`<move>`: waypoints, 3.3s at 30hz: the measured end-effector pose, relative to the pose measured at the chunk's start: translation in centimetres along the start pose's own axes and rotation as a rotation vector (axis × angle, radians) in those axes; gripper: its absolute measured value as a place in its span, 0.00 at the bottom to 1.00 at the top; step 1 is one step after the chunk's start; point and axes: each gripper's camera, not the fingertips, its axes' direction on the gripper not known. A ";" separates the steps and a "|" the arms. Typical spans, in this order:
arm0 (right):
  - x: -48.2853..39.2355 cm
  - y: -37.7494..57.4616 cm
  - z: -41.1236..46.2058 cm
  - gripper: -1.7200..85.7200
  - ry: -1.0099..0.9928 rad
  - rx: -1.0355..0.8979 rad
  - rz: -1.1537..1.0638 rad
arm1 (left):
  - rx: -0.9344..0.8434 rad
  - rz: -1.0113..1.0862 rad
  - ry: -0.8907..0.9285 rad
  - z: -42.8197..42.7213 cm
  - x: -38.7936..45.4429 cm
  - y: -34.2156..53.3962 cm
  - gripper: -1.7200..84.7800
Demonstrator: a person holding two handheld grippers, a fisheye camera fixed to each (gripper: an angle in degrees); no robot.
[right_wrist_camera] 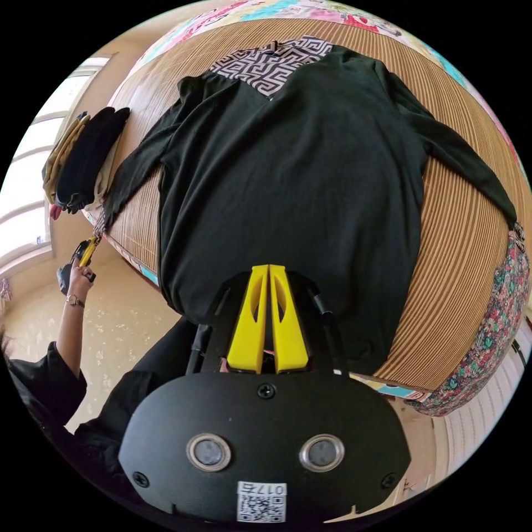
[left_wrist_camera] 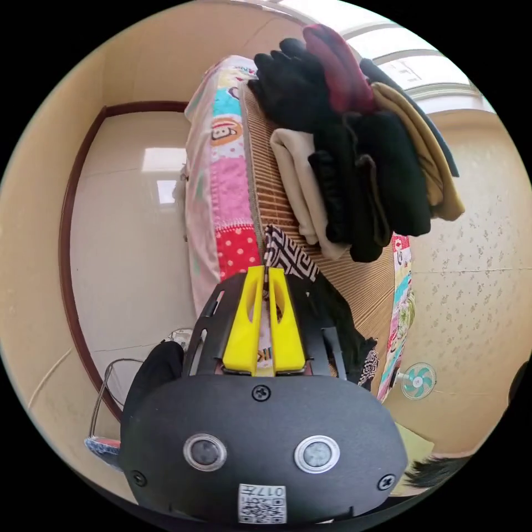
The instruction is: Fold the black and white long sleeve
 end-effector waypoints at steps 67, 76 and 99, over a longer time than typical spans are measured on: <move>45.7 14.7 -17.7 0.04 -0.561 0.911 0.915 | -0.930 0.849 0.116 25.7 20.2 54.2 0.10; 47.4 19.7 -9.7 0.12 -0.781 1.058 1.069 | -0.940 0.818 0.098 25.8 19.2 52.0 0.09; -9.8 -8.6 -5.4 0.08 -0.537 0.461 -0.276 | -0.773 0.668 0.116 17.4 12.3 39.5 0.11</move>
